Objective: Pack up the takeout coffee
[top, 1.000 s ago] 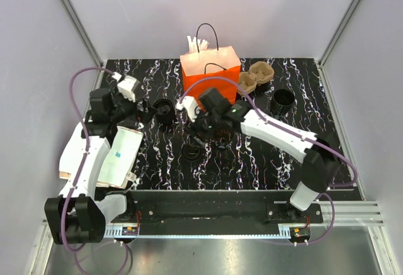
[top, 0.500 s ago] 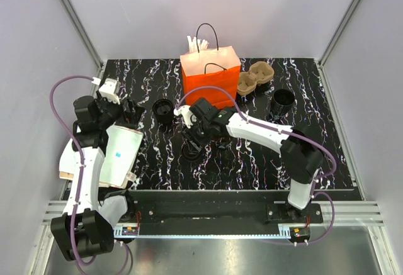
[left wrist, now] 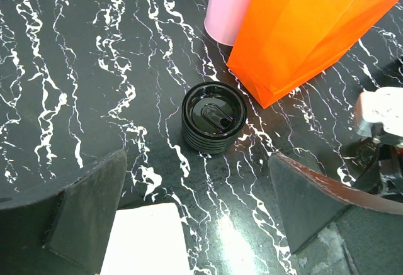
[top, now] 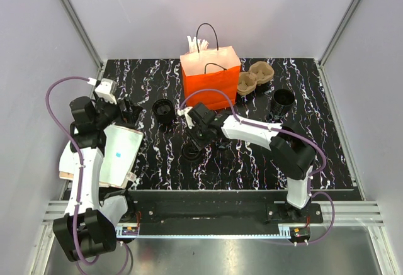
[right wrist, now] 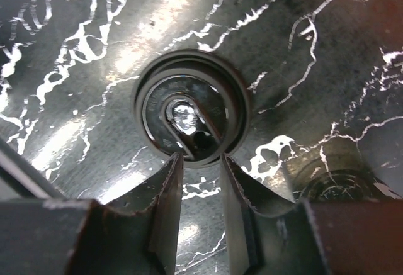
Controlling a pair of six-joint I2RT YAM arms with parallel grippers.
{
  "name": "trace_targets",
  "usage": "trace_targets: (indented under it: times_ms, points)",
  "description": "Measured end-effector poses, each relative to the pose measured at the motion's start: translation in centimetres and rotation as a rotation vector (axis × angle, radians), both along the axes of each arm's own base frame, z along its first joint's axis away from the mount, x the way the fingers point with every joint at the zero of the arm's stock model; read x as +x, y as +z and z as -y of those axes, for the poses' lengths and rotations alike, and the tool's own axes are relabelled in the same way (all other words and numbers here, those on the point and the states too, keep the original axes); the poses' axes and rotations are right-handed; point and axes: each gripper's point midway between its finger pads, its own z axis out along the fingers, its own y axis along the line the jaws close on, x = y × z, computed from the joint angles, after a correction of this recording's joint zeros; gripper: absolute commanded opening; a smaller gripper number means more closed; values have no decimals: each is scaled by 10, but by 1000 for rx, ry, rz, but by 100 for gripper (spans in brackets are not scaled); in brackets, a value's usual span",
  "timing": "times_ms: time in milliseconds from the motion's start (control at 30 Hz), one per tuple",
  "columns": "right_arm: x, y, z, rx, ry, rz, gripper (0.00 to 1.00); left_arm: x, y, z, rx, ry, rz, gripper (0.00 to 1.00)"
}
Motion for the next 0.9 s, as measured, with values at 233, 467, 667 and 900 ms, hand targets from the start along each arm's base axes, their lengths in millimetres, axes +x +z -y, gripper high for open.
trace_targets:
  times_ms: [233,467,667,900]
  points:
    - [4,-10,7,-34,-40,15,32,-1,1,0,-14,-10,0,99]
    - [5,-14,7,-41,-55,10,31,-2,2,1,-23,-18,0,99]
    - [4,-23,8,-57,-57,-4,31,-3,2,1,-28,-18,-1,99]
    - [1,-24,6,-59,-49,-4,23,-3,2,0,-29,-17,-1,99]
